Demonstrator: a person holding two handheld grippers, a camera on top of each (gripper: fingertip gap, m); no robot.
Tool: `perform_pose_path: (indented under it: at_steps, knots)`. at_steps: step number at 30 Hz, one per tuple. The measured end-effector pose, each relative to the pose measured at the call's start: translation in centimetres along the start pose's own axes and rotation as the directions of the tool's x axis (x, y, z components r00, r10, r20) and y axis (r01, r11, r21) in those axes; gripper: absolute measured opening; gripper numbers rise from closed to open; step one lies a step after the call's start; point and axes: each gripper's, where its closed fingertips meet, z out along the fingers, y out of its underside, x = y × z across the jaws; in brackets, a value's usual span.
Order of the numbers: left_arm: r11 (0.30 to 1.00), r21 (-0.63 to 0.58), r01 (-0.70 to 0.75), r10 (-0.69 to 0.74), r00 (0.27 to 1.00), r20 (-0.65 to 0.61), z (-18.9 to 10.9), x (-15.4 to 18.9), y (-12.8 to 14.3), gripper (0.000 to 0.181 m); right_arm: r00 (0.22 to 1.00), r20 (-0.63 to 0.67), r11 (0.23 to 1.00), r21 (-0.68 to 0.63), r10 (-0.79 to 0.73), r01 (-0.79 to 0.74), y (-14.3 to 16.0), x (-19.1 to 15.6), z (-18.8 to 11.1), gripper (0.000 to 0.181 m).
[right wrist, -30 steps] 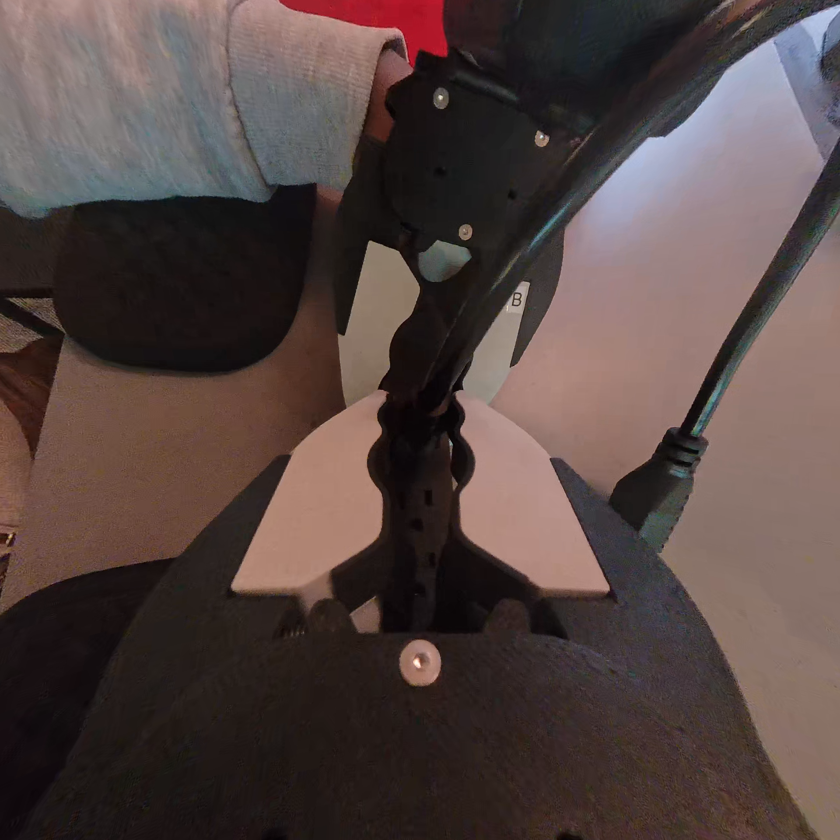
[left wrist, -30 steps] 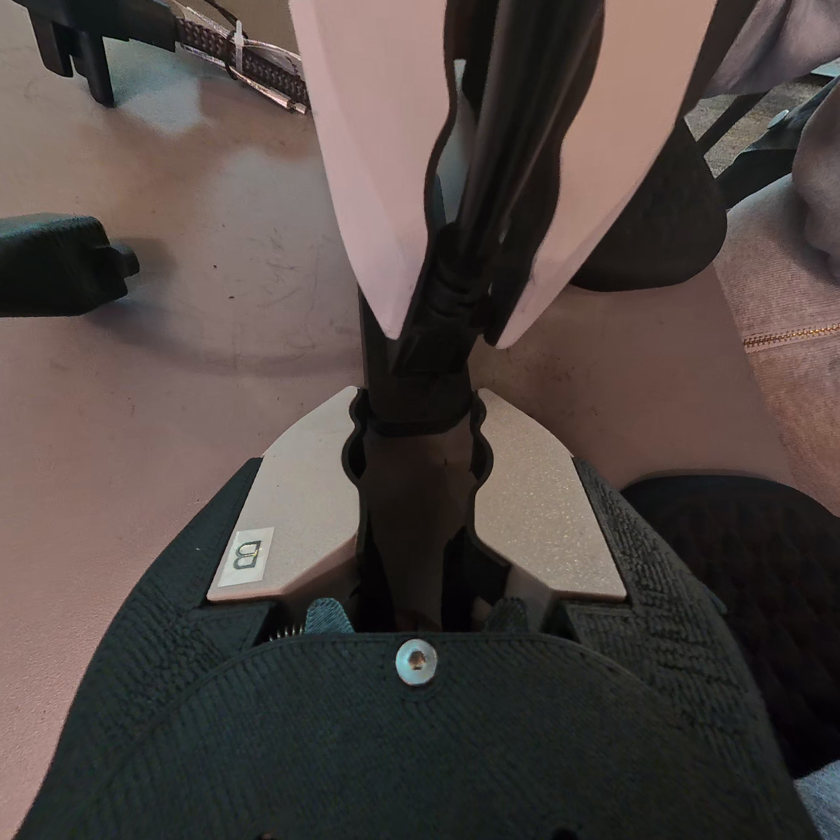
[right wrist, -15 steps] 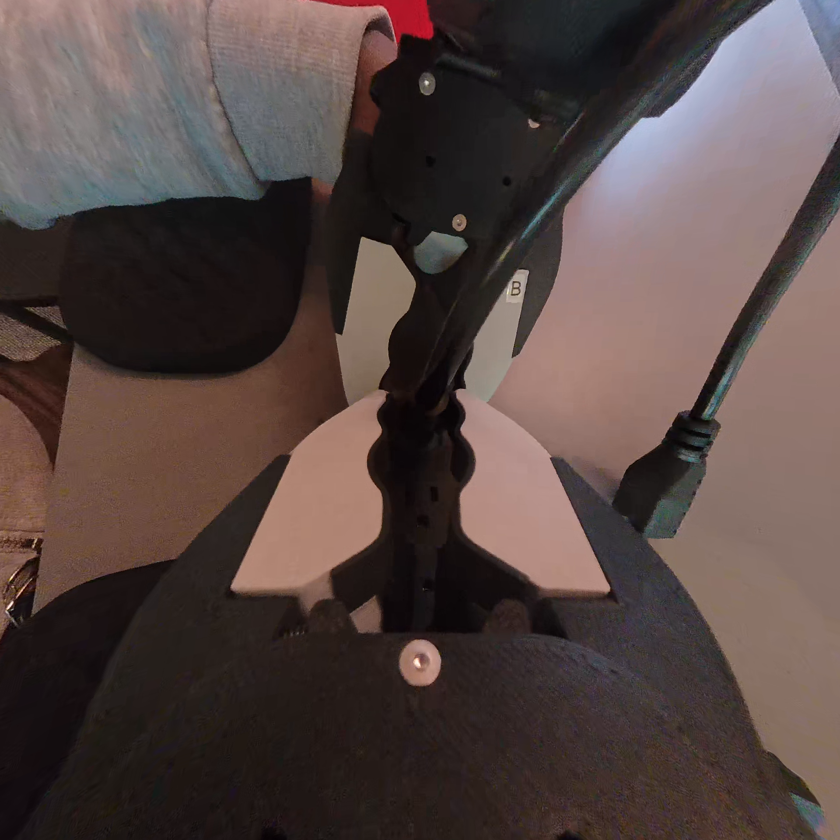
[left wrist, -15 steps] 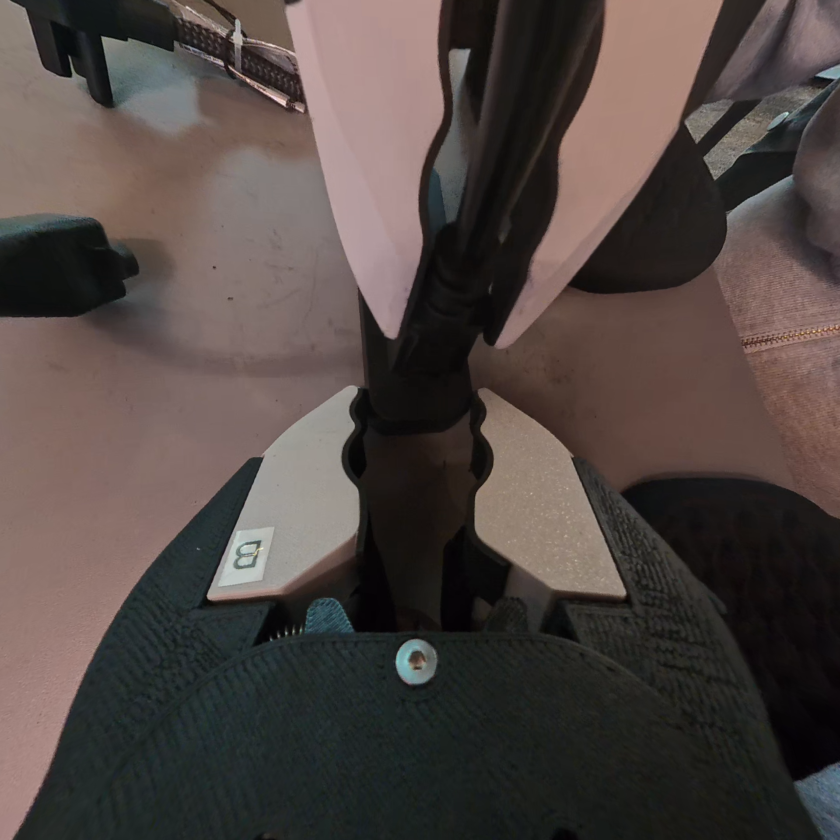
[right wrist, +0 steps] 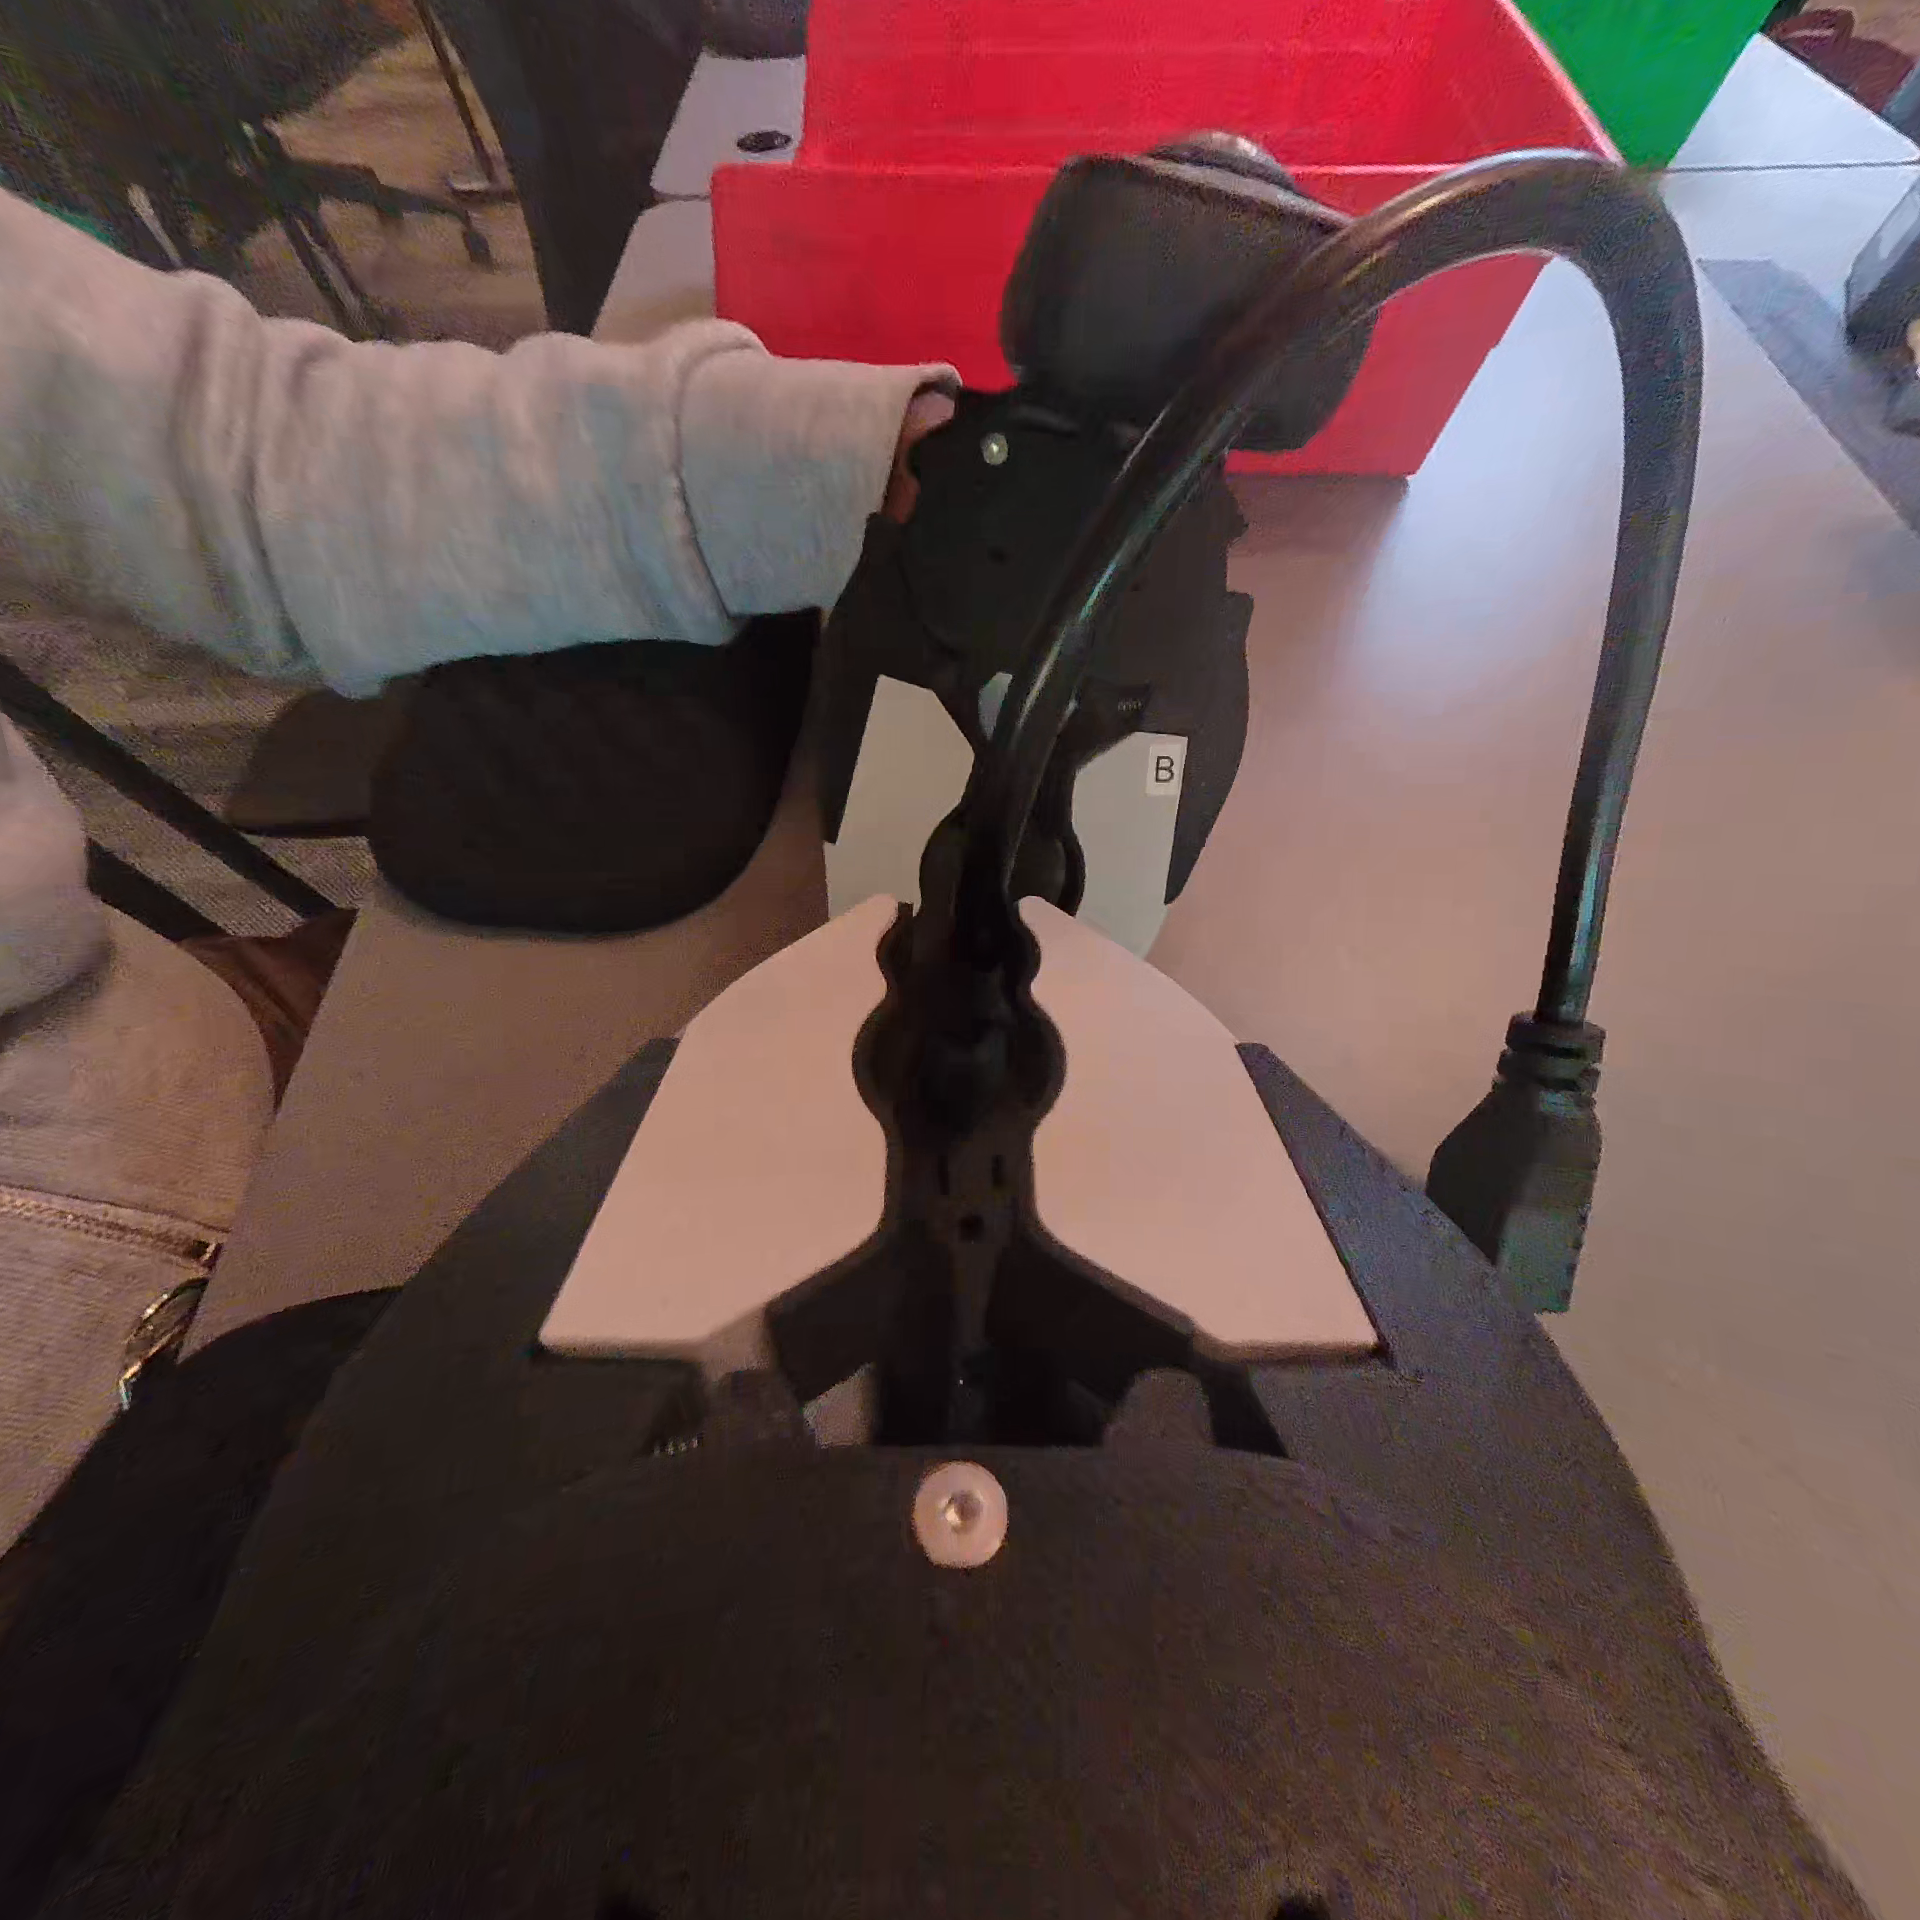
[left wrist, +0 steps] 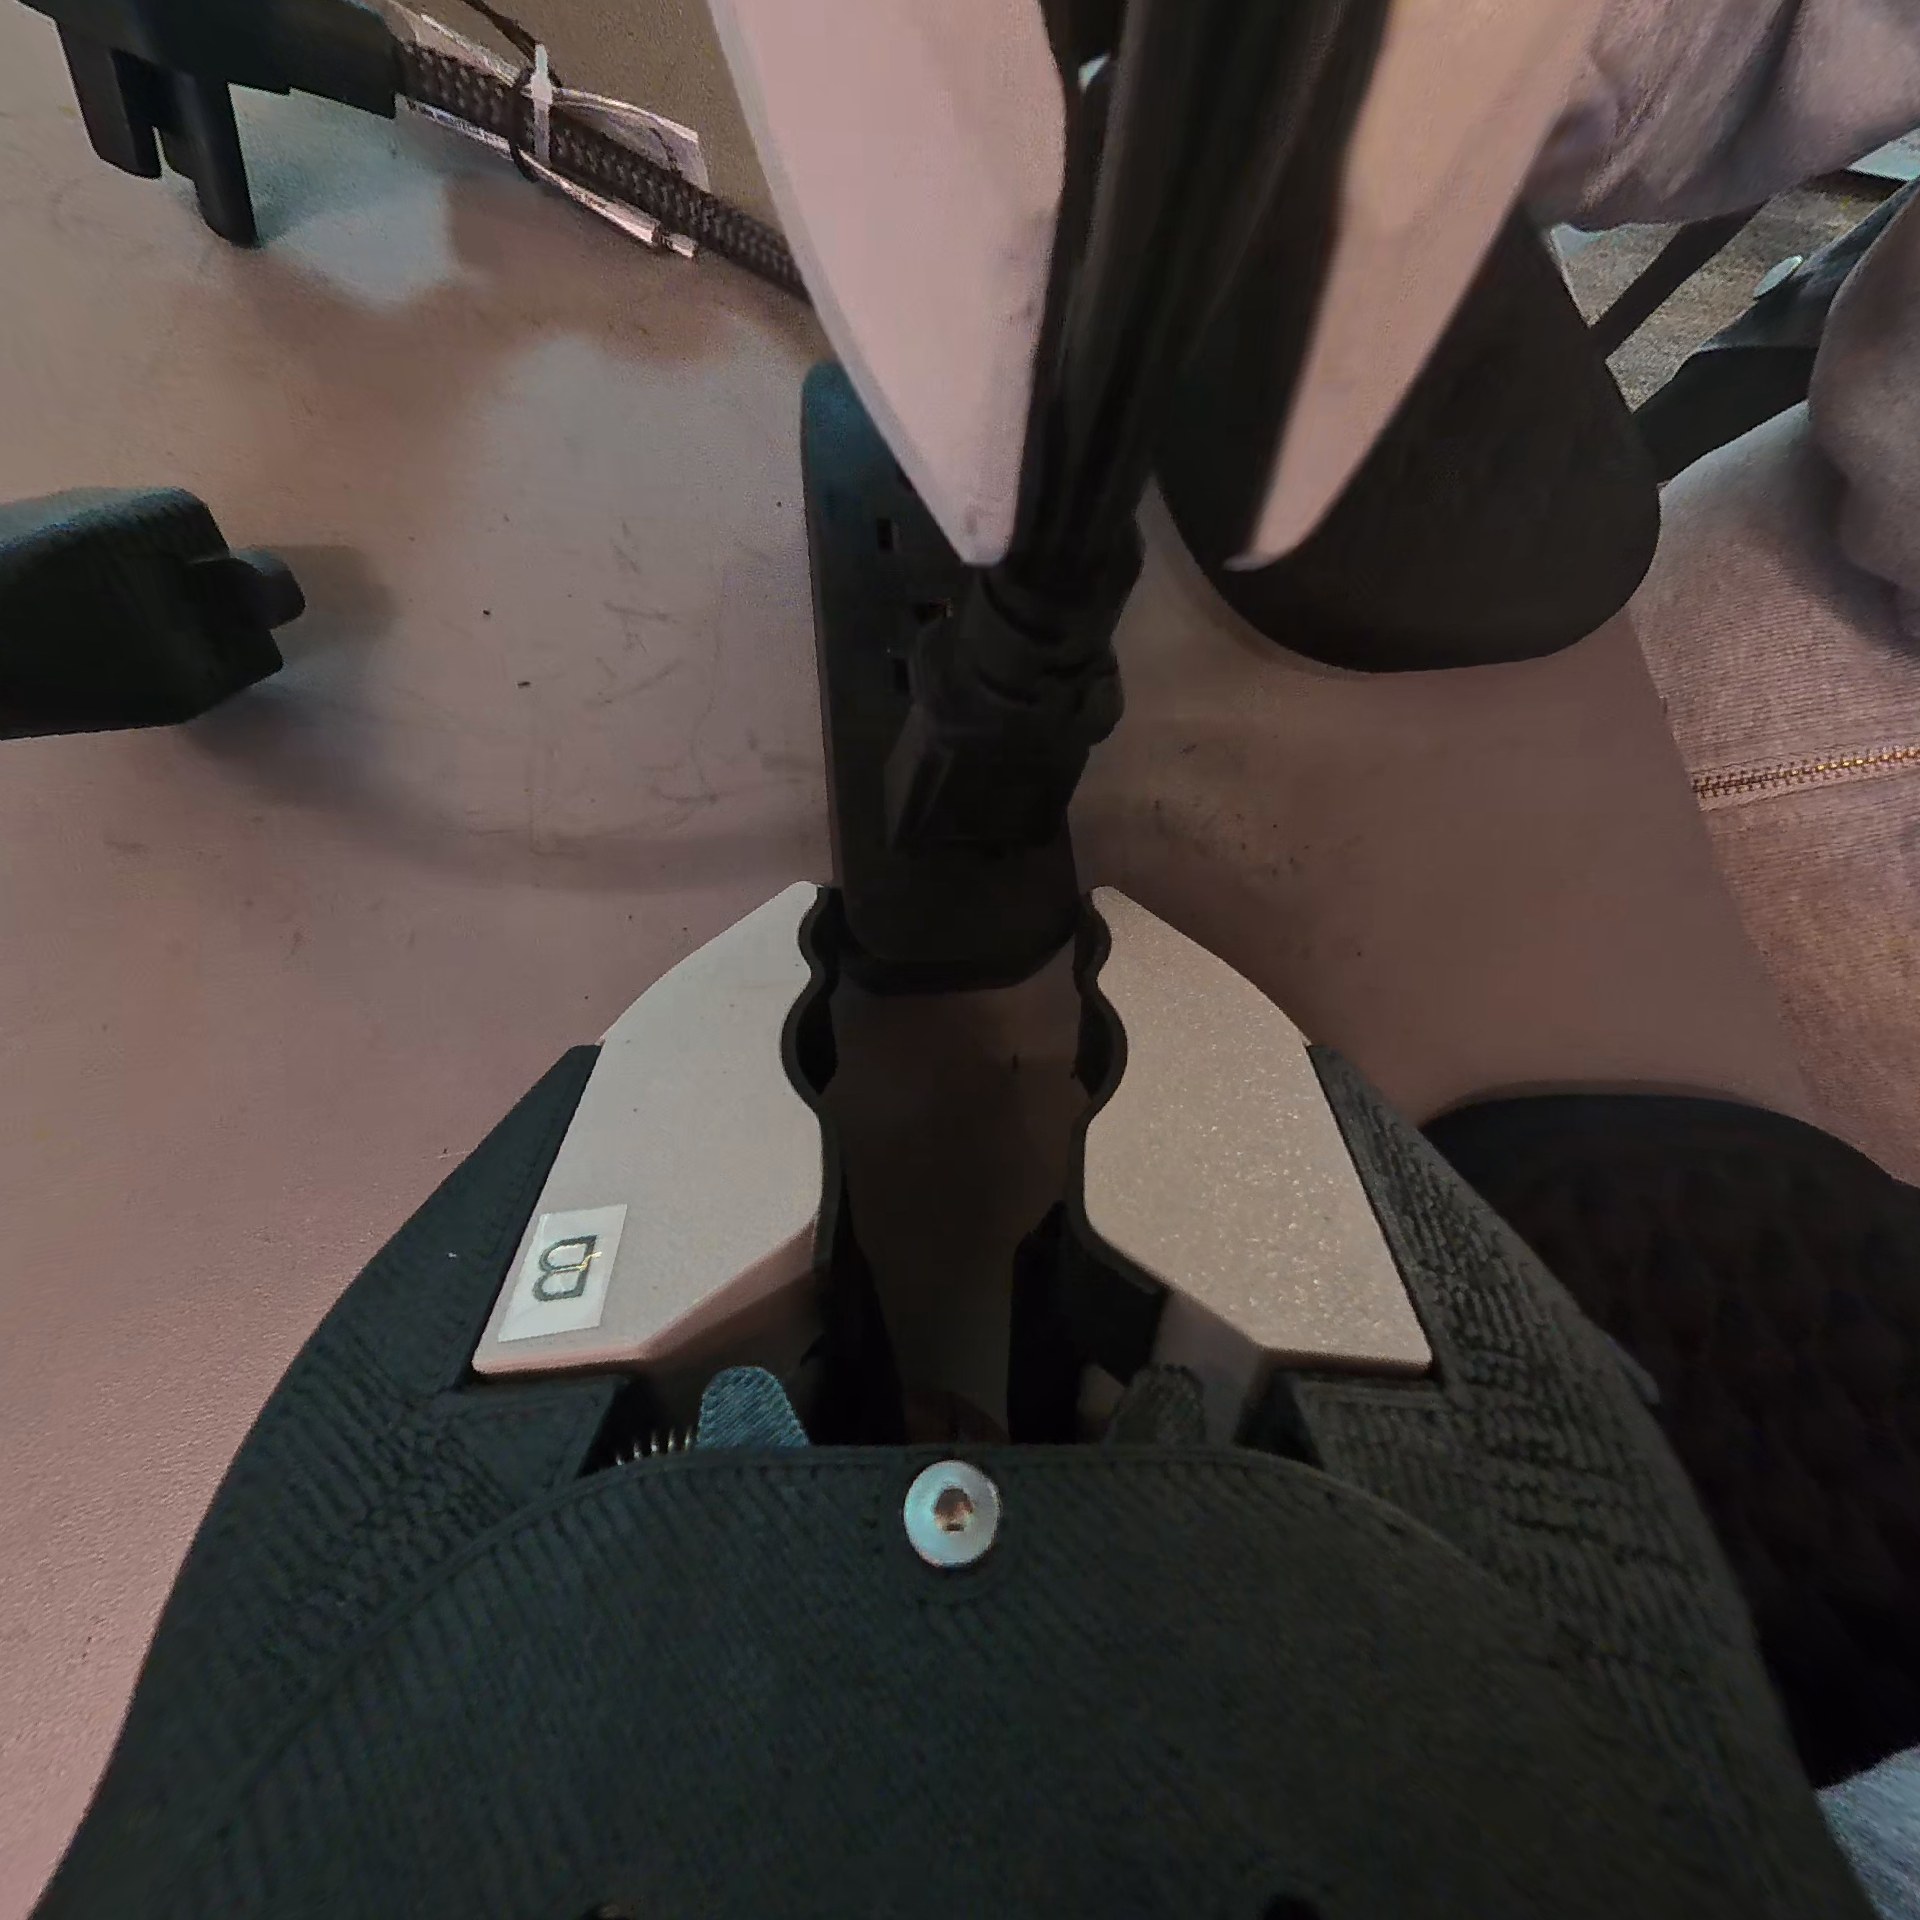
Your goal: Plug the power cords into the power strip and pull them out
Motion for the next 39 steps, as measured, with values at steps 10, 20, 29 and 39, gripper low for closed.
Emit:
perform_pose_path:
  at_steps: [10,20,29,39]
  knots:
    - [1.0,0.0,0.0,0.0,1.0,0.001,0.0,0.0,0.0,0.044,0.999,-0.032,0.994,-0.104,-0.039,0.036,1.5,0.2,1.0,0.017]
    - [1.0,0.0,0.001,-0.001,1.0,-0.004,0.0,0.1,0.0,0.044,0.999,-0.042,0.989,-0.141,0.029,-0.035,1.7,0.1,1.1,0.017]
    - [1.0,-0.001,-0.004,0.004,1.0,-0.006,0.2,0.2,-0.1,0.045,0.993,-0.039,0.98,-0.158,0.115,-0.12,1.9,0.1,0.9,0.017]
    - [1.0,-0.002,-0.008,0.008,1.0,-0.018,0.2,0.4,-0.1,0.045,0.983,0.011,0.974,-0.142,0.182,-0.179,2.0,0.0,0.6,0.017]
